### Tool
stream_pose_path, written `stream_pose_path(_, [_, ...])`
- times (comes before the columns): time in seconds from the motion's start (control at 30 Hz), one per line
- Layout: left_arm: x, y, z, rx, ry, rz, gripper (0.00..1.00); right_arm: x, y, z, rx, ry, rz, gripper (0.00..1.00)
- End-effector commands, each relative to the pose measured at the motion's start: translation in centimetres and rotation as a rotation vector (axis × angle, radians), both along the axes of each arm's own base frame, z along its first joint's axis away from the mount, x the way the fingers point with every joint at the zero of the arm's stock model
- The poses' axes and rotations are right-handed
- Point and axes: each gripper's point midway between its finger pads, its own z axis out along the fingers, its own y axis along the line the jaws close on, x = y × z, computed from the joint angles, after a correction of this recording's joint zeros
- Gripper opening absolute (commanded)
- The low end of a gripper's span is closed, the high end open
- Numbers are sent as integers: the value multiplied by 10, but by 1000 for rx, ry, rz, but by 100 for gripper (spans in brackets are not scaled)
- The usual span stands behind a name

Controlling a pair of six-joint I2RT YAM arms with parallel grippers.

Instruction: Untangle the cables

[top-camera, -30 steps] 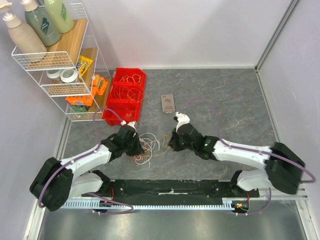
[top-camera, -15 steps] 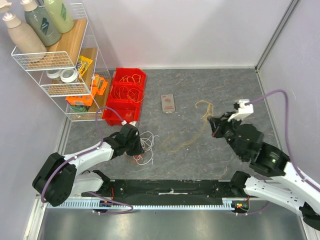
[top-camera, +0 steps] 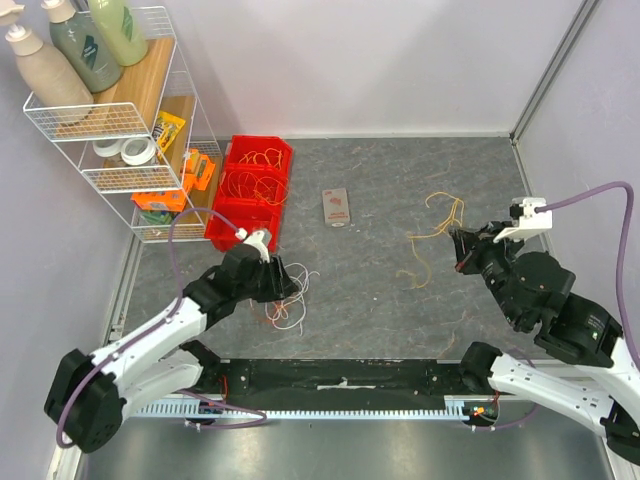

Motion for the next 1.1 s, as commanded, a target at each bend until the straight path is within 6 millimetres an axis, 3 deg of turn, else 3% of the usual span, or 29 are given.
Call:
stream_pose_path(0.0, [8,-46,107,-279,-299,-223,59,0,21,-14,6,49,66,0])
stream_pose_path(0.07, [-1,-63,147,-391,-375,-323,75,-1,42,-20,33,68,146,0])
stream_pose_path(0.2, [-27,-95,208,-531,-460,-553,84,-2,82,-39,8,147,283,0])
stream_pose_path(0.37, [-60,-134,247,-583,-529,-761,86,-7,122,-57,-36,217,446,0])
stream_pose_path(0.53, [-70,-158,251,-567,-564,-828,85,-18,143,-56,-10,225,565,0])
stream_pose_path(0.7, [-68,-174,240,-544,-527,-845,72,-26,152,-57,11,233,627,0])
stream_pose_path(0.9, [-55,-175,239,-500,-537,-783,49,-29,153,-57,15,229,646,0])
stream_pose_path(1.07, [-49,-165,232,-433,-529,-743,47,-30,151,-56,15,222,648,0])
